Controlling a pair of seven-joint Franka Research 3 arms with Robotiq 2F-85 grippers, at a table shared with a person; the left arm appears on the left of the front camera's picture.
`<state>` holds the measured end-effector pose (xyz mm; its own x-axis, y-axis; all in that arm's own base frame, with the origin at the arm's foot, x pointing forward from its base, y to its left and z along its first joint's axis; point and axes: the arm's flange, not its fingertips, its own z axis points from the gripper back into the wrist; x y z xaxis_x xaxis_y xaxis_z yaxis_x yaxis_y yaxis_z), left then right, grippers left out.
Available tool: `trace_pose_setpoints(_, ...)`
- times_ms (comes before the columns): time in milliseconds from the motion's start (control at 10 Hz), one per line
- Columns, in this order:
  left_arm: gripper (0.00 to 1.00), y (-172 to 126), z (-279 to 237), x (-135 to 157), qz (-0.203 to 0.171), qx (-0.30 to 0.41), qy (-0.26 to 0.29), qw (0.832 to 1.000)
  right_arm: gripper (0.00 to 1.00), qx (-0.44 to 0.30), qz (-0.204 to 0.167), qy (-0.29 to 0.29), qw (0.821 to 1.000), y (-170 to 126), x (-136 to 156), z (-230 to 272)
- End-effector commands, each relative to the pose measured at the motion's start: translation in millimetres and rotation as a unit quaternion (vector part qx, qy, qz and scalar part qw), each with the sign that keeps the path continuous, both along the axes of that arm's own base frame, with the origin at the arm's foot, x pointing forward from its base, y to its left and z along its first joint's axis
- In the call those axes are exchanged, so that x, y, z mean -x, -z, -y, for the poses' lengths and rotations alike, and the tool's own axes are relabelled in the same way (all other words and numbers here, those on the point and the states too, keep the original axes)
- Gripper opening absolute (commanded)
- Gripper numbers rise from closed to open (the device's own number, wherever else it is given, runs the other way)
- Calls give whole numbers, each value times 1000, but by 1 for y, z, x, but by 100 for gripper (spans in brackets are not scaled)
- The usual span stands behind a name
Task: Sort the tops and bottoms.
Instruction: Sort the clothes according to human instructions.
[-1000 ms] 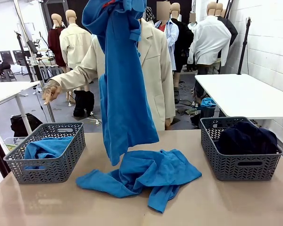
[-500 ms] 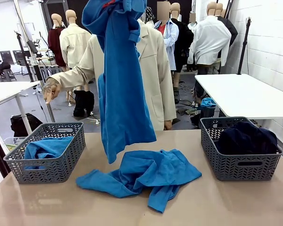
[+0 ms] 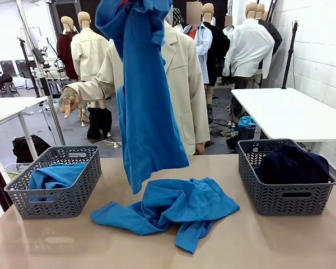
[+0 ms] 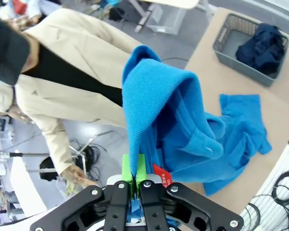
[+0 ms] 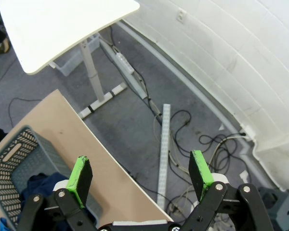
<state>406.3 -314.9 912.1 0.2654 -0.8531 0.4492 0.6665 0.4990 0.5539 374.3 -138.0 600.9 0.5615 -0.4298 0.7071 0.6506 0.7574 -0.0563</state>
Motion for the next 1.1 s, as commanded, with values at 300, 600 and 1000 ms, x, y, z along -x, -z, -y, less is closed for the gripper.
trace_pose_setpoints(300,0,-53,-107,-31,134,-36,-116,983,100,3,-4,-1,1000,3,1,0)
trace_pose_setpoints(600,0,-25,-194,-16,126,-67,-187,972,100,3,-4,-1,1000,3,1,0)
trace_pose_setpoints(1000,0,37,-266,-5,62,-9,-250,966,100,3,-4,-1,1000,3,1,0)
